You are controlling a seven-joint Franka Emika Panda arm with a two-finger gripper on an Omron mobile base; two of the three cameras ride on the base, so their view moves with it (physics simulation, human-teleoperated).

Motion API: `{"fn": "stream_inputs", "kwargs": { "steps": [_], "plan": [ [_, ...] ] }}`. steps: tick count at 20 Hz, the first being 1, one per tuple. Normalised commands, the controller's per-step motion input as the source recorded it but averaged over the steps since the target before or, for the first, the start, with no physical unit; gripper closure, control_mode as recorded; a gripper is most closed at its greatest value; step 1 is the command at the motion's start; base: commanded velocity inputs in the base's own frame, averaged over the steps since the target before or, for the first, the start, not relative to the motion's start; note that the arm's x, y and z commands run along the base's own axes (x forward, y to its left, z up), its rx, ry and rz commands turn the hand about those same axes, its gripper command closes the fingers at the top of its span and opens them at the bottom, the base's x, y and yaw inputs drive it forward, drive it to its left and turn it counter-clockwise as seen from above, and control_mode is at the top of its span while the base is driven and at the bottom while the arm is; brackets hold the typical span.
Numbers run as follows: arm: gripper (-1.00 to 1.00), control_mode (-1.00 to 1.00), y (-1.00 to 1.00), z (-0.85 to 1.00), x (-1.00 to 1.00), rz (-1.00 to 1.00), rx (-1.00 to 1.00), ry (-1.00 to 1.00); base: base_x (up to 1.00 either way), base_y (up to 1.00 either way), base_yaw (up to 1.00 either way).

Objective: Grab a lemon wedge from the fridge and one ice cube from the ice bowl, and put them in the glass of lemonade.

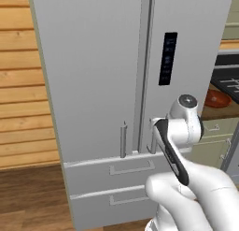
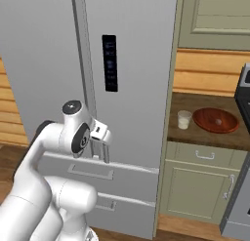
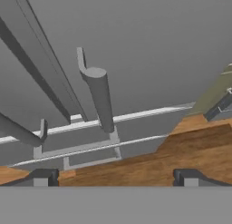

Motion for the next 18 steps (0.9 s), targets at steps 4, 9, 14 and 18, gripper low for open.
{"fn": "stream_inputs", "kwargs": {
  "steps": [4,9,14,18],
  "plan": [
    [-1.00,-1.00,-0.12,0.04,0.46,0.07,-0.04,0.09,0.00,0.00,0.00],
    [-1.00,-1.00,0.00,-0.07,0.35,0.14,0.00,0.00,0.00,0.00,0.00],
    [-1.00,-1.00,0.06,-0.35,0.25,0.01,0.00,0.00,0.00,0.00,0.00],
    [-1.00,-1.00,0.03,-0.48,0.34,0.00,0.00,0.00,0.00,0.00,0.00]
  ]
}}
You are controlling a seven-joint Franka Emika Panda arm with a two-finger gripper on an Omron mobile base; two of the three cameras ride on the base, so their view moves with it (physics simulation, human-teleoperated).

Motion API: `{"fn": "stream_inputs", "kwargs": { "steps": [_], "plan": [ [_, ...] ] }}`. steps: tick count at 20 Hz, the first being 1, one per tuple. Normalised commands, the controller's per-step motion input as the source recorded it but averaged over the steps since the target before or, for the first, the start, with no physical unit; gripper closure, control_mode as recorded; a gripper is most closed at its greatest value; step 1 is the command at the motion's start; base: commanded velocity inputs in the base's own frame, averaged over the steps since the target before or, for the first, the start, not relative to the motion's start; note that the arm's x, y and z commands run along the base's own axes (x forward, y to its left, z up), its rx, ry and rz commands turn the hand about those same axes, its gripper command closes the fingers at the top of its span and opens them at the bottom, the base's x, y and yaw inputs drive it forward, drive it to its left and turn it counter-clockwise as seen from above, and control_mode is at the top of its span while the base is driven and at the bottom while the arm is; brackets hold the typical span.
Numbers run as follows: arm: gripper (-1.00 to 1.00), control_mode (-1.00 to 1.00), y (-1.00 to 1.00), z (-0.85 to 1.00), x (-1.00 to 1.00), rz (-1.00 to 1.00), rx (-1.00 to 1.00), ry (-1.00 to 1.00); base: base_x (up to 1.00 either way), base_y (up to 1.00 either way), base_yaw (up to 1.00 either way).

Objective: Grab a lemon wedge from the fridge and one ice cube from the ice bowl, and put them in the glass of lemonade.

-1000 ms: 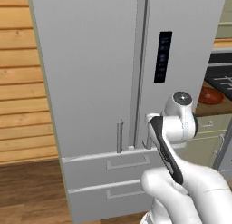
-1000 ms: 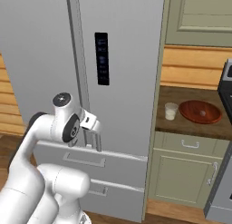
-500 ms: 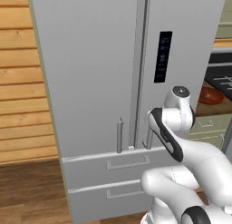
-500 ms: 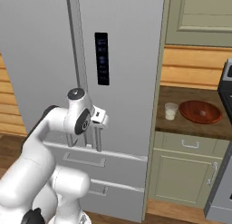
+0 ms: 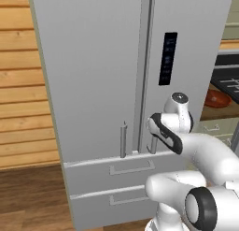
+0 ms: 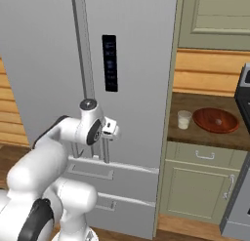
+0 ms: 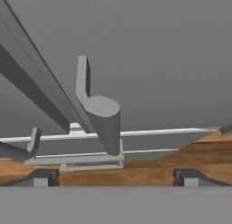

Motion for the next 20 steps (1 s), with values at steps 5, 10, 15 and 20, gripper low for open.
{"fn": "stream_inputs", "kwargs": {
  "steps": [5,10,15,20],
  "plan": [
    [-1.00,-1.00,0.04,-0.41,0.37,0.00,0.00,0.00,0.00,0.00,0.00],
    [-1.00,-1.00,0.00,-0.36,0.36,0.00,0.00,0.00,0.00,0.00,0.00],
    [-1.00,-1.00,0.00,-0.31,0.46,0.00,0.00,0.00,0.00,0.00,0.00],
    [-1.00,-1.00,0.00,-0.21,0.37,0.00,0.00,0.00,0.00,0.00,0.00]
  ]
}}
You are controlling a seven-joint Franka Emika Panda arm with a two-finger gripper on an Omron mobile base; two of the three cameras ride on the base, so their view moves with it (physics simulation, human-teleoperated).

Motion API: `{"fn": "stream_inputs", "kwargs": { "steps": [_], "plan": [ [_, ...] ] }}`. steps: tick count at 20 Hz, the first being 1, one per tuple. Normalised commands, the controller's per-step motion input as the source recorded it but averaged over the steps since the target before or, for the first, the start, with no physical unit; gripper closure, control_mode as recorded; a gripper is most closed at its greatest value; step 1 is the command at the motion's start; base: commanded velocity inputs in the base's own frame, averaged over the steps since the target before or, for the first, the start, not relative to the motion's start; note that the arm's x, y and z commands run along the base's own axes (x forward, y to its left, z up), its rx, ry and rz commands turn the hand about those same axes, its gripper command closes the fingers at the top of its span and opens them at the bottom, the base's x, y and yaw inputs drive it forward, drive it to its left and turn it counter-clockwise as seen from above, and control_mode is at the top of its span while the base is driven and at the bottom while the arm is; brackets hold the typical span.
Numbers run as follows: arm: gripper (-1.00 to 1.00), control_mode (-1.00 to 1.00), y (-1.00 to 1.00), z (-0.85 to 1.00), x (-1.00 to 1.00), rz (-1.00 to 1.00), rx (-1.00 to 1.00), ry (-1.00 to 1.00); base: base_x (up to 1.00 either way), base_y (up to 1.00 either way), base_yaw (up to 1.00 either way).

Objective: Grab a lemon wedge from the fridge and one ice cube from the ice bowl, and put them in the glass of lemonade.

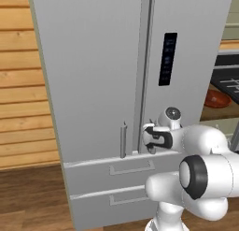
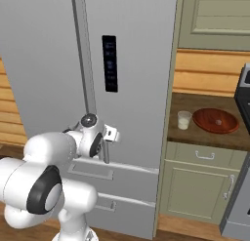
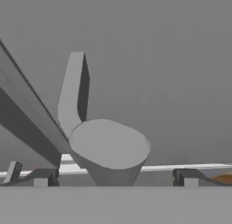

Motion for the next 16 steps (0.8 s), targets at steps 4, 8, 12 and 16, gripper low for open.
{"fn": "stream_inputs", "kwargs": {
  "steps": [4,8,12,16],
  "plan": [
    [1.00,-1.00,0.00,0.00,0.16,0.00,0.00,0.05,0.00,0.00,0.00],
    [1.00,-1.00,0.00,0.00,0.08,0.00,0.00,0.09,0.00,0.00,0.00],
    [1.00,-1.00,0.00,0.00,0.06,0.00,0.00,0.09,0.00,0.00,0.00],
    [1.00,-1.00,-0.11,-0.06,0.18,0.00,0.00,0.01,0.00,0.00,0.00]
  ]
}}
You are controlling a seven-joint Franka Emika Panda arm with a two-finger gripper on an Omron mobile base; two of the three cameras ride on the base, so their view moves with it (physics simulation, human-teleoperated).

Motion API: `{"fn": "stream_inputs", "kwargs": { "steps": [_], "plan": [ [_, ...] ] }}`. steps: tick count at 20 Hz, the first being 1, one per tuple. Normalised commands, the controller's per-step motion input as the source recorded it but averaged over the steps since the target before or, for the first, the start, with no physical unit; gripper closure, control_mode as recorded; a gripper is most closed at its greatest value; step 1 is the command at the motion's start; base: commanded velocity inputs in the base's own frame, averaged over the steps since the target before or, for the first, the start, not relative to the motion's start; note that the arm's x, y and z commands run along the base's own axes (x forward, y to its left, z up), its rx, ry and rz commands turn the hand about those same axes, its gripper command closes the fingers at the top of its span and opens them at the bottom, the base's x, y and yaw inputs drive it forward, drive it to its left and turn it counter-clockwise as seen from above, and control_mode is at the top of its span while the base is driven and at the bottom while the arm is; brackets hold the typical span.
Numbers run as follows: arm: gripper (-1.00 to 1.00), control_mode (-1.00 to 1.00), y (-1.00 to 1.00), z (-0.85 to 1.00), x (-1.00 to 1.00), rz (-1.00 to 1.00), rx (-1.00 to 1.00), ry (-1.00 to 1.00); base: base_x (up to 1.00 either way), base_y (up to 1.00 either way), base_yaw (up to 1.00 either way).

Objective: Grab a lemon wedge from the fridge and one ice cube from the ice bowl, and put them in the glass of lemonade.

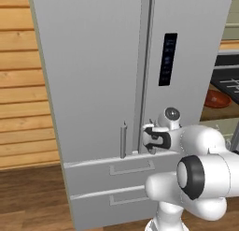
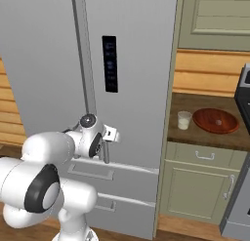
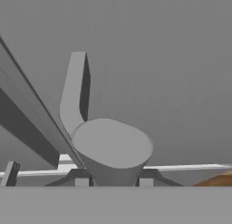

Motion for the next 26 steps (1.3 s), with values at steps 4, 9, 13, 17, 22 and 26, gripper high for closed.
{"fn": "stream_inputs", "kwargs": {
  "steps": [4,9,13,17,22,26],
  "plan": [
    [1.00,-1.00,-0.52,-0.16,0.09,0.00,0.00,-0.03,0.00,0.00,0.00],
    [1.00,-1.00,-0.84,-0.03,-0.03,-0.02,0.03,0.00,0.00,0.00,0.00],
    [1.00,-1.00,-1.00,0.00,-0.46,-0.10,0.10,-0.01,0.00,0.00,0.00],
    [1.00,-1.00,-1.00,0.00,-0.69,-0.11,0.12,-0.04,0.00,0.00,0.00],
    [1.00,-1.00,-1.00,0.00,-0.74,-0.08,0.11,-0.08,0.00,0.00,0.00],
    [1.00,-1.00,-1.00,-0.14,-0.74,-0.10,0.11,-0.05,0.00,0.00,0.00]
  ]
}}
